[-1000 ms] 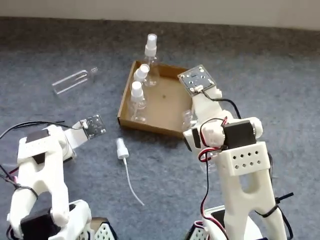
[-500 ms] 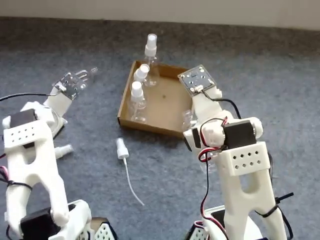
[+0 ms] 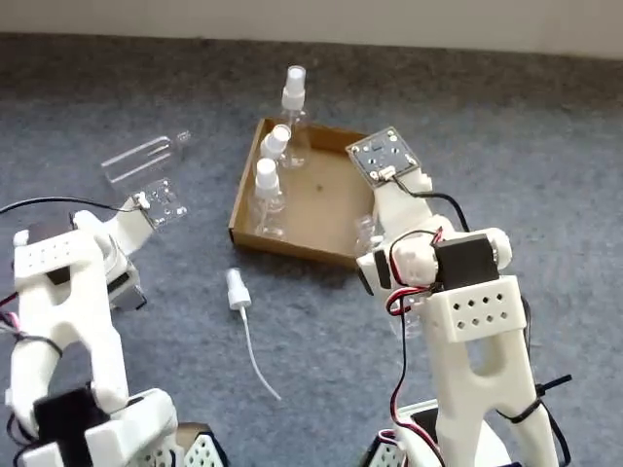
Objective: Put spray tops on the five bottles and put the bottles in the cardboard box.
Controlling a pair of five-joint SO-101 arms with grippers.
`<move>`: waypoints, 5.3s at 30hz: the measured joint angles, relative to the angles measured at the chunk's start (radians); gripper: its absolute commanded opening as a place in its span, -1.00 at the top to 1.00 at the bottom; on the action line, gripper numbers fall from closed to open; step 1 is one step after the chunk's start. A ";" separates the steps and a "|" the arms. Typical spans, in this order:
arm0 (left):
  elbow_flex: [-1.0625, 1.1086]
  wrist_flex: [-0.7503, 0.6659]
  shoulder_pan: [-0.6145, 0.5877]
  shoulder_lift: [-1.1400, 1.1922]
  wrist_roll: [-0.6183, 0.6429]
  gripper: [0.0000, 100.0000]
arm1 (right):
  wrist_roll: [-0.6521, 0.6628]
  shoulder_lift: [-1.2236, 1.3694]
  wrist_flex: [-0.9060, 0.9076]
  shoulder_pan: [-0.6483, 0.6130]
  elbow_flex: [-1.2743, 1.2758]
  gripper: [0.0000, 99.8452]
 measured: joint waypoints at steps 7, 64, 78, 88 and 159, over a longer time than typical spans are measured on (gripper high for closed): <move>-0.061 -0.012 -0.005 0.212 -0.006 0.51 | 0.000 0.000 0.011 -0.046 0.000 0.94; -0.895 0.120 0.499 -0.562 1.381 0.92 | -0.069 -0.744 -0.643 -0.400 0.720 0.99; -0.572 -0.287 0.822 -0.549 1.386 0.92 | -0.072 -1.014 -0.761 -0.402 0.842 0.99; -0.497 -0.390 0.864 -0.548 1.386 0.92 | -0.072 -1.079 -0.790 -0.402 0.977 0.99; -0.313 0.143 0.959 -0.746 1.189 0.70 | -0.213 -1.089 -0.835 -0.350 0.984 0.99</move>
